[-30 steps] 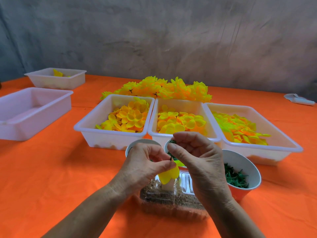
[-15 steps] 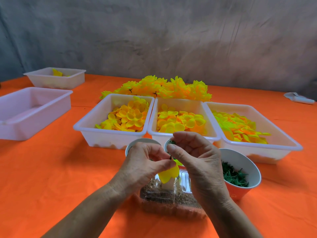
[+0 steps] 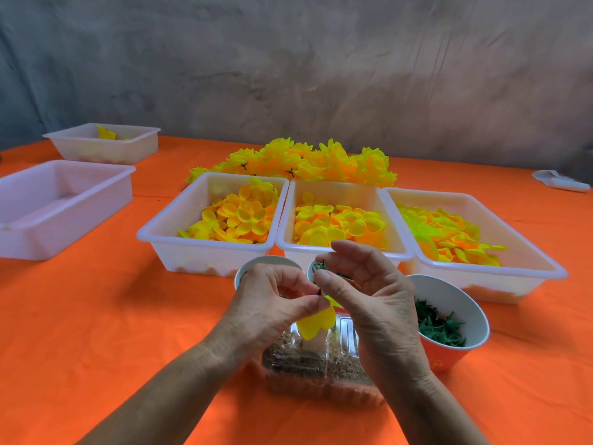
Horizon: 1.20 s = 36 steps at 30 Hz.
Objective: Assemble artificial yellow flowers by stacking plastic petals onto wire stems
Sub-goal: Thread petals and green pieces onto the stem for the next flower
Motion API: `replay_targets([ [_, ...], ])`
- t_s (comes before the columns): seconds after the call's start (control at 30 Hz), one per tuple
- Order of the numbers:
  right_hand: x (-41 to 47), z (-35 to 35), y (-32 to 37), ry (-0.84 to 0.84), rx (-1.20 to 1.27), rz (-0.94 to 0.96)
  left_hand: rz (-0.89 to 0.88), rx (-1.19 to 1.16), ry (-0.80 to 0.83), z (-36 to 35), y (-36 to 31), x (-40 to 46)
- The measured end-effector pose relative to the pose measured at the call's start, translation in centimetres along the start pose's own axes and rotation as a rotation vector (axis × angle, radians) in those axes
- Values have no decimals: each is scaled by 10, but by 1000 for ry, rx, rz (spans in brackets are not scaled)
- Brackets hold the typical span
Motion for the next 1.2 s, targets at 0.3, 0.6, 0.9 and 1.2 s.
replay_targets([
  [0.3, -2, 6, -2, -10, -68, 45, 9, 12, 4, 0, 2, -1],
  [0.6, -3, 9, -5, -12, -121, 37, 7, 5, -7, 0, 1, -2],
  [0.9, -7, 15, -14, 20, -254, -2, 27, 66, -28, 10, -3, -4],
  [1.2, -4, 13, -9, 85, -310, -5, -2, 74, -72, 20, -10, -11],
])
Point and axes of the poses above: each hand's wrist, its own x-axis towards the middle knuckle, its own z-axis out of the back of the hand, y = z × x, the point moved 8 cm from there along x, towards the middle knuckle, and after that the axes turned 11 degrees about x, right-handed, at the moved point
